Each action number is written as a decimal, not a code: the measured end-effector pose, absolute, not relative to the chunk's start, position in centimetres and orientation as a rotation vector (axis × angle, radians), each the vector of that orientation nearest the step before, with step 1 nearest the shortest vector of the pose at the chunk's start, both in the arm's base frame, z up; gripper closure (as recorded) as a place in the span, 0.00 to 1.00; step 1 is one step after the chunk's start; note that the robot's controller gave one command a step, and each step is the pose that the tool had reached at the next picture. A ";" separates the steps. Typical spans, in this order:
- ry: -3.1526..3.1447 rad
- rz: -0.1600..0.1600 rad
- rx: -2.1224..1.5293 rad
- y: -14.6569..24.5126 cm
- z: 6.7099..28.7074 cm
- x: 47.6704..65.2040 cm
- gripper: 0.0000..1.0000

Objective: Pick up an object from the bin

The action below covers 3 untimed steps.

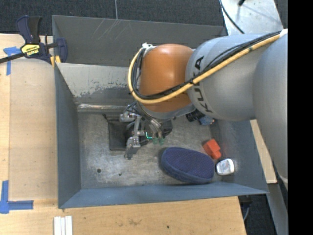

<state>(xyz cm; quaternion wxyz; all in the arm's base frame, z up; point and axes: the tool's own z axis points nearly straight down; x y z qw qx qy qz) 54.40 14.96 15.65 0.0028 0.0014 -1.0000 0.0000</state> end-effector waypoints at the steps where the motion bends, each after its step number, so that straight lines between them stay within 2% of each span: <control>1: -3.167 -0.014 0.035 10.2 8.2 56.9 0.00; 2: -3.166 -0.011 0.033 10.2 8.4 56.9 1.00; 3: -3.076 0.000 0.646 12.1 22.2 55.8 1.00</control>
Offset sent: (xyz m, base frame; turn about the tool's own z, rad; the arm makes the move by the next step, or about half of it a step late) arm 0.0180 -0.0495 -0.0792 -0.0187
